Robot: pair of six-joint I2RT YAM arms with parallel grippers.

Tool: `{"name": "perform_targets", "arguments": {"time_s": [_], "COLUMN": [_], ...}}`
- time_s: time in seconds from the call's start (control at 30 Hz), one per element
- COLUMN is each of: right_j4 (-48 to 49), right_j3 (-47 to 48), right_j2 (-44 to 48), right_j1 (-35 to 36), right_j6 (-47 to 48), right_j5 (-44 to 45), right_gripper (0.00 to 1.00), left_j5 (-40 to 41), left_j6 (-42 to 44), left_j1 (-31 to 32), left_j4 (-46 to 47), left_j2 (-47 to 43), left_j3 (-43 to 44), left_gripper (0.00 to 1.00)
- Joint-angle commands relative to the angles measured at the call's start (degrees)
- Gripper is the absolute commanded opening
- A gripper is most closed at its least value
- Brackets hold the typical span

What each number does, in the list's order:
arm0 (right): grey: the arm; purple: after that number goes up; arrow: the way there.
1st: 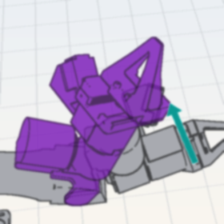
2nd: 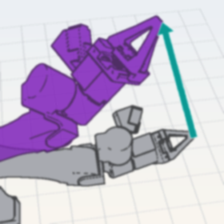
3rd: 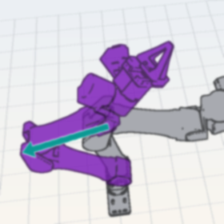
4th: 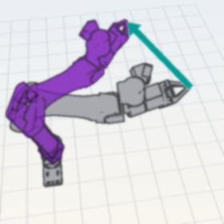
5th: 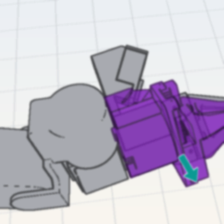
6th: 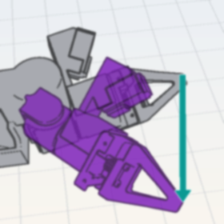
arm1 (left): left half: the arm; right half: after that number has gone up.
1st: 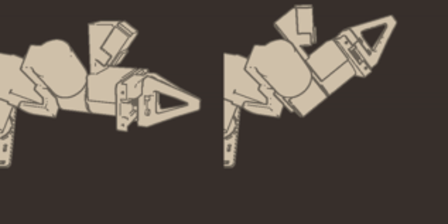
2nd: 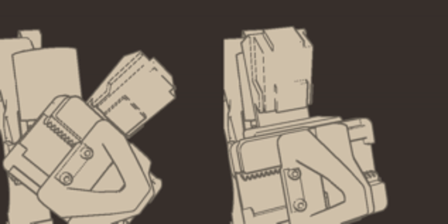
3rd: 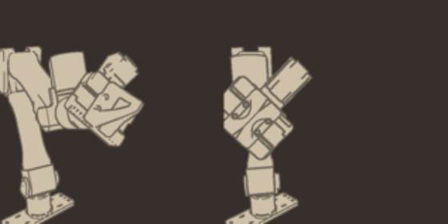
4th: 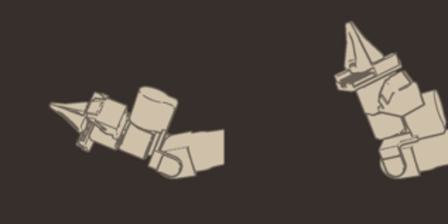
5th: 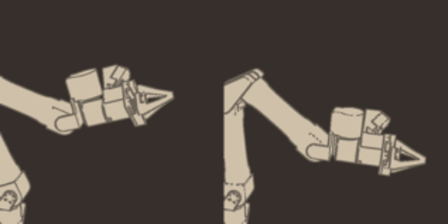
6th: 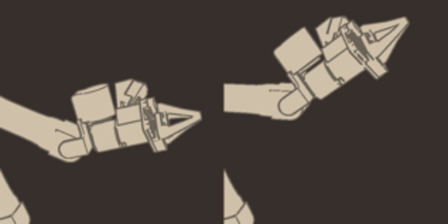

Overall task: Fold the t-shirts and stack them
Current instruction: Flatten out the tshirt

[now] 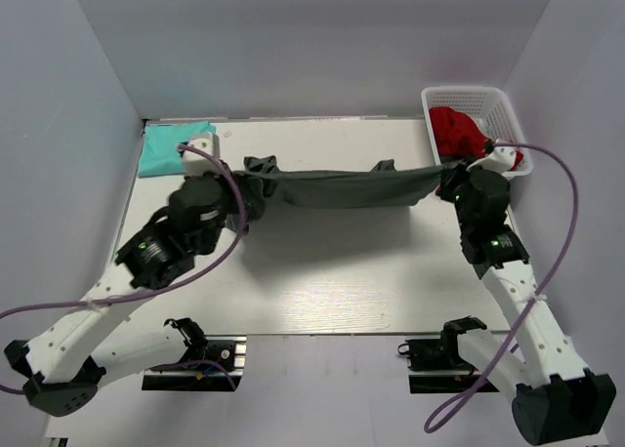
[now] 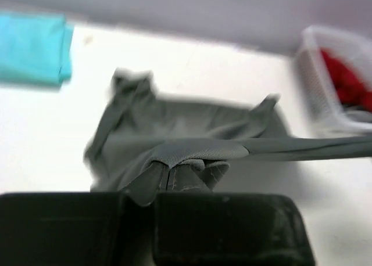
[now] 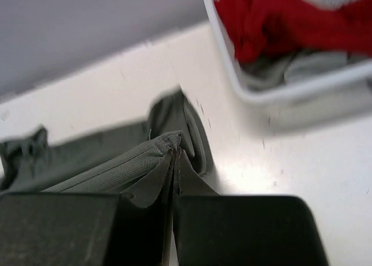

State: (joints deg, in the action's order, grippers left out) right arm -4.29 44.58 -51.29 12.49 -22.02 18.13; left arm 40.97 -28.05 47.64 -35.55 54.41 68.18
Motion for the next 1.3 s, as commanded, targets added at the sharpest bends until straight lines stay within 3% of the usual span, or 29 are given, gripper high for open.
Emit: {"name": "perform_targets", "arguments": {"time_s": [0.0, 0.2, 0.43, 0.6, 0.73, 0.83, 0.93, 0.97, 1.03, 1.07, 1.13, 1.27], "right_j4": [3.33, -0.52, -7.55, -10.73, -13.1, -12.5, -9.42, -8.46, -7.05, -5.04, 1.01, 9.21], "right_j3": [7.78, 16.66, 30.09, 37.41, 39.71, 38.22, 33.74, 31.99, 26.65, 24.79, 17.25, 11.06], "right_j2": [4.17, 9.79, 14.98, 17.01, 16.49, 15.7, 13.76, 11.32, 9.29, 8.32, 3.14, -12.58], "right_j1": [0.08, 0.07, -0.19, -0.27, -0.27, -0.19, -0.19, -0.01, -0.01, -0.1, -0.19, -0.62], "right_j6": [5.13, 7.52, 8.66, 9.1, 9.54, 8.23, 7.08, 6.3, 5.41, 5.15, 4.01, 3.03], "right_j5": [2.7, 5.68, 2.88, 2.26, 1.82, 2.26, 0.24, -0.02, -0.11, 0.24, 1.9, 2.52], "right_gripper": [0.0, 0.0, 0.0, 0.0, 0.0, 0.0, 0.0, 0.0, 0.0, 0.0, 0.0, 0.0], "left_j5": [-3.51, -25.03, -38.85, -44.49, -42.56, -36.34, -21.34, -9.54, 4.31, 16.56, 17.92, 8.35], "left_j6": [12.64, 20.41, 25.68, 26.21, 26.73, 27.26, 27.88, 29.01, 32.96, 35.93, 40.51, 37.72], "left_j1": [0.26, -0.87, -0.88, -0.88, -0.88, -0.88, -0.36, -0.35, -1.48, -1.49, -5.0, -12.38], "left_j4": [9.51, 11.22, 1.83, -1.45, -2.07, -0.06, 7.32, 9.34, 18.98, 23.46, 30.35, 32.2], "left_j2": [-6.84, -9.85, -6.34, -5.72, -5.72, -4.67, 0.92, 3.57, 10.15, 18.54, 27.02, 46.01], "left_j3": [4.93, 14.31, 33.11, 38.78, 40.1, 35.21, 27.74, 26.49, 21.33, 19.9, 17.78, 19.88], "left_gripper": [0.0, 0.0, 0.0, 0.0, 0.0, 0.0, 0.0, 0.0, 0.0, 0.0, 0.0, 0.0]}}
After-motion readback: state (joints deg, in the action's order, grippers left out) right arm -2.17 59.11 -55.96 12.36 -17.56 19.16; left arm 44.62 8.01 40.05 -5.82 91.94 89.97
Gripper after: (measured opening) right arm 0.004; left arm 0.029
